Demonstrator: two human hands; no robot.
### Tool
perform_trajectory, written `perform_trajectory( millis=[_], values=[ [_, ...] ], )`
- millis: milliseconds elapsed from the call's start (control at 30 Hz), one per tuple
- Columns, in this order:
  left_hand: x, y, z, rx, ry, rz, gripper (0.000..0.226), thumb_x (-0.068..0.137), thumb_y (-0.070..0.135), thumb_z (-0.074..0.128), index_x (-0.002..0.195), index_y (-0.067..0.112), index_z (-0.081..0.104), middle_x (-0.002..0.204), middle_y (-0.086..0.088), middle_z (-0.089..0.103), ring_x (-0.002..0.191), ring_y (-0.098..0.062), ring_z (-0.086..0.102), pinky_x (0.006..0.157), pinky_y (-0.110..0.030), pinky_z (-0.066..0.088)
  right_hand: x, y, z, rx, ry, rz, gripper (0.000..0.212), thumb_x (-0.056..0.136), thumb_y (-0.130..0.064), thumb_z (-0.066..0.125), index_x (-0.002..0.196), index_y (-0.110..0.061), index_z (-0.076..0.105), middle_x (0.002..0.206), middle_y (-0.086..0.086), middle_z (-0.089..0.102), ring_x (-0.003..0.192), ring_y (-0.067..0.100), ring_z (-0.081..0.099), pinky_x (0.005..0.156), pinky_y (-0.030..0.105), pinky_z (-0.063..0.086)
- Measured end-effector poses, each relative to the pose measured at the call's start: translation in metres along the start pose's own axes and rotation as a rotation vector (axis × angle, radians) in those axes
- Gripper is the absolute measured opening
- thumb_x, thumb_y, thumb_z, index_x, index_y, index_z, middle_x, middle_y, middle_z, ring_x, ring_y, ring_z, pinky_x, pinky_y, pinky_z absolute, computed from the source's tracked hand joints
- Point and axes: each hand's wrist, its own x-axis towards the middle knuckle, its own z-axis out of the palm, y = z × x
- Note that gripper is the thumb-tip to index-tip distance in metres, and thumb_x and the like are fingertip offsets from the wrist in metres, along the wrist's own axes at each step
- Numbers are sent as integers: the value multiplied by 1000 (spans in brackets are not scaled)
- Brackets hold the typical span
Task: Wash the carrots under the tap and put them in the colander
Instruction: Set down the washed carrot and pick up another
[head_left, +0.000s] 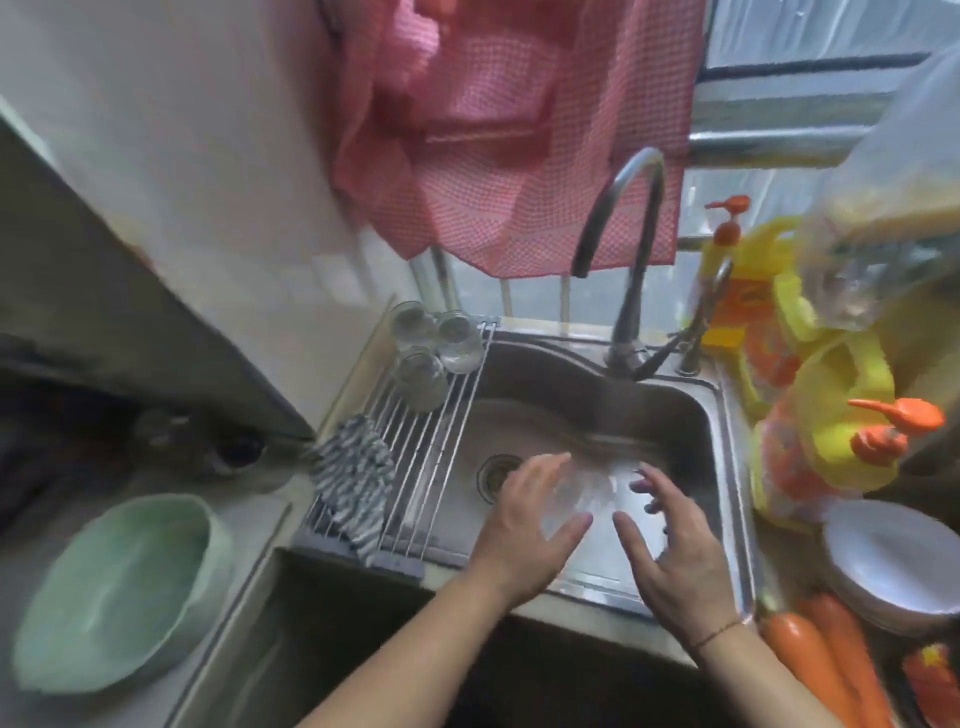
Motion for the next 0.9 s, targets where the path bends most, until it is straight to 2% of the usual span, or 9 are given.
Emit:
perform_trajectory(
  millis=[100,200,333,433,533,667,733,800,900],
  values=[
    [-28,-29,-61,13,169,-119,71,85,57,53,147,29,36,149,10,39,137,-8,37,114,-34,34,25,-42,40,61,-146,-87,53,89,-42,61,137,-23,46,112,-14,60,89,11,59,75,30,50],
    [-71,-57,-116,-7,353,-223,66,86,54,55,145,29,40,146,9,43,135,-8,41,112,-37,37,32,-94,87,72,-297,-219,53,87,-40,62,135,-23,48,112,-9,63,96,13,62,83,31,50],
    [-144,-91,-177,15,577,-323,52,87,45,59,135,26,51,132,13,52,123,3,47,106,-26,41,9,-173,152,144,-503,-430,57,86,-50,53,134,-20,49,109,-9,63,90,11,62,80,27,48],
    [-200,-113,-215,29,663,-408,47,86,46,57,131,31,53,130,14,52,117,8,48,102,-20,43,-19,-224,197,181,-637,-524,56,87,-53,51,132,-20,50,112,-3,65,90,14,64,79,31,53],
    [-260,-139,-249,80,775,-498,46,86,46,56,127,26,58,126,11,55,110,-1,54,97,-27,49,-55,-273,240,221,-734,-630,55,88,-57,47,130,-22,51,107,-10,63,88,13,63,81,33,53],
    [-347,-179,-280,211,984,-760,40,85,42,57,116,20,66,119,2,61,110,-20,61,92,-42,53,-114,-333,287,238,-894,-765,55,85,-59,44,130,-30,50,107,-15,62,88,10,61,78,29,51],
    [-386,-190,-290,332,986,-990,42,82,40,62,121,24,63,129,1,59,121,-26,57,96,-41,50,-142,-357,308,234,-948,-842,56,86,-61,42,127,-26,53,105,-13,62,87,12,61,76,27,50],
    [-417,-195,-296,427,853,-1210,63,84,44,64,142,29,44,138,1,49,122,-28,50,99,-38,46,-168,-377,326,222,-1034,-892,55,86,-62,41,128,-29,52,103,-18,58,83,7,58,72,25,47],
    [-438,-194,-301,356,755,-1364,74,86,50,62,149,28,30,137,-1,45,125,-27,44,102,-38,41,-197,-393,348,205,-1149,-937,48,88,-53,51,131,-31,50,109,-16,60,83,2,53,74,21,43]
  ],
)
